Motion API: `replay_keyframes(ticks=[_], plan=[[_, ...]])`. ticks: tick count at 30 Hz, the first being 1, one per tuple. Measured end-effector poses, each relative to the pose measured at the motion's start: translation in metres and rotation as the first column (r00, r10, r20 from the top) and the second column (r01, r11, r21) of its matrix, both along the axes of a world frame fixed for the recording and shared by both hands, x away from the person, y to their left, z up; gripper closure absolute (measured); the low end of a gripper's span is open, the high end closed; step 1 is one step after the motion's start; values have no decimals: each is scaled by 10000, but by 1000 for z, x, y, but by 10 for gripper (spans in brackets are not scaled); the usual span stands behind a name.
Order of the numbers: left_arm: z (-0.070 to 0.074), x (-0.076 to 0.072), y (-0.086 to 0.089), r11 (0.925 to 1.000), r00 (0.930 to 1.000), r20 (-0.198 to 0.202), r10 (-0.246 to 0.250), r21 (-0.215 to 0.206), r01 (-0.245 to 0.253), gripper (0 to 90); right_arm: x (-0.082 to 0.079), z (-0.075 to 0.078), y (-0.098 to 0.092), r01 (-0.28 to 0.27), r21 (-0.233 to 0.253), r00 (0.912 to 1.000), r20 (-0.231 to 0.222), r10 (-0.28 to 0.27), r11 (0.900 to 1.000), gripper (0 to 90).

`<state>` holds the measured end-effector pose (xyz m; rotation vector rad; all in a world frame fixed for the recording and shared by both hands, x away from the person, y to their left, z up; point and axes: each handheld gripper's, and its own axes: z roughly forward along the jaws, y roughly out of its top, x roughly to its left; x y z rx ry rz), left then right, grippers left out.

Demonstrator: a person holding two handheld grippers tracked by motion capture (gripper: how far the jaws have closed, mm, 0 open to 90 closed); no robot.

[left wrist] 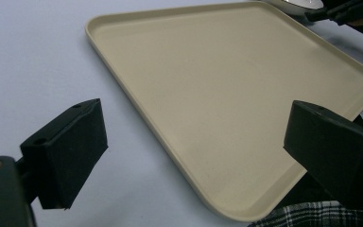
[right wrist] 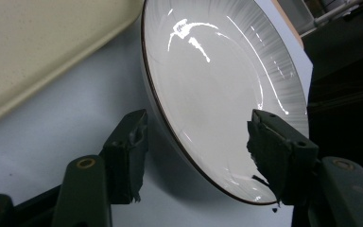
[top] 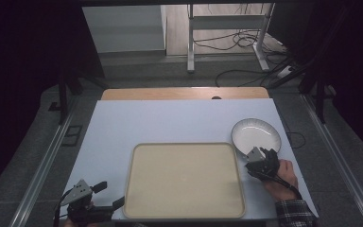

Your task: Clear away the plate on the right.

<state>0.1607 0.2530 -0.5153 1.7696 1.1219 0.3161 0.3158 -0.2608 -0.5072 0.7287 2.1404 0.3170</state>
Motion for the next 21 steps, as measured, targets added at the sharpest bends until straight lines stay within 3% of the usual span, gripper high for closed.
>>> replay_keyframes(ticks=[6,12,16,19,20,21], plan=[[0,0,0,10000,10000,-24,18,-6,-18,65,4,-5,3,-179,-757,9998,-49,176,9970,411],[0,0,0,10000,10000,-37,28,5,-28,65,6,-10,5,-387,-1666,9991,127,414,9853,458],[0,1,0,10000,10000,-50,40,-4,-40,65,7,-15,9,-608,-2638,9972,258,701,9627,504],[0,1,0,10000,10000,-63,45,-18,-46,65,6,-20,13,-669,-3453,9963,274,813,9361,536],[0,1,0,10000,10000,-63,45,-18,-46,65,6,-20,13,-669,-3453,9963,274,813,9361,536],[0,1,0,10000,10000,-59,45,-16,-45,65,7,-23,16,-670,-3753,9961,286,838,9245,555]])
